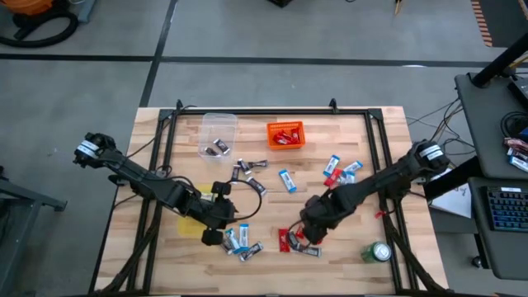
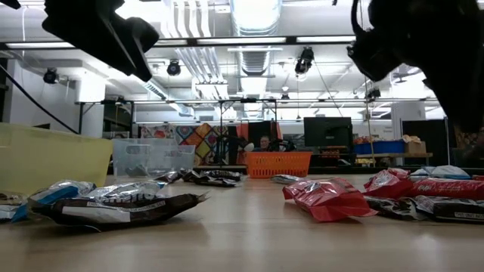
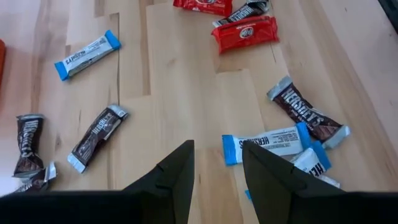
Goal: Sort candy
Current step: Put the bottom center red candy into the orange basket, then put the middle left brown candy into the transparent bin
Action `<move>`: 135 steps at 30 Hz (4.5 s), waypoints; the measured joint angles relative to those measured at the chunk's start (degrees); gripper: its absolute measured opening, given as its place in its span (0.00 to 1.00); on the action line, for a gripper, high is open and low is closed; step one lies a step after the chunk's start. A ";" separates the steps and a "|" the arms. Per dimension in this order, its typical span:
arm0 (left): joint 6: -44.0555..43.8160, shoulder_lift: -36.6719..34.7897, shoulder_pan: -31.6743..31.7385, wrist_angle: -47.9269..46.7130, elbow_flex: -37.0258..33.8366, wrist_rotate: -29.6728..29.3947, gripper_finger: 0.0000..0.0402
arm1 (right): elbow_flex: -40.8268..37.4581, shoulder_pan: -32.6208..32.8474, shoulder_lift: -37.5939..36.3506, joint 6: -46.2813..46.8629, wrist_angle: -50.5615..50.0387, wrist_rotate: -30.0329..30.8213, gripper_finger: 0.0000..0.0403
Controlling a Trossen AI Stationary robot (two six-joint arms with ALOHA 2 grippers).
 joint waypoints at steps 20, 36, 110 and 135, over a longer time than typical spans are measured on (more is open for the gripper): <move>1.70 0.00 -0.04 -1.57 -0.04 1.16 0.29 | 0.00 2.68 9.33 4.17 5.11 6.84 0.43; 4.87 -0.03 0.01 15.46 -6.16 1.70 0.29 | -0.15 2.71 11.11 -1.62 5.80 11.56 0.14; -4.33 0.10 0.07 19.32 -8.46 -5.43 0.29 | -1.57 -33.31 -4.79 -52.79 28.80 36.87 0.47; 11.03 0.10 2.78 26.59 -8.46 -4.93 0.29 | -26.73 -8.06 -14.60 -61.86 61.76 32.48 0.45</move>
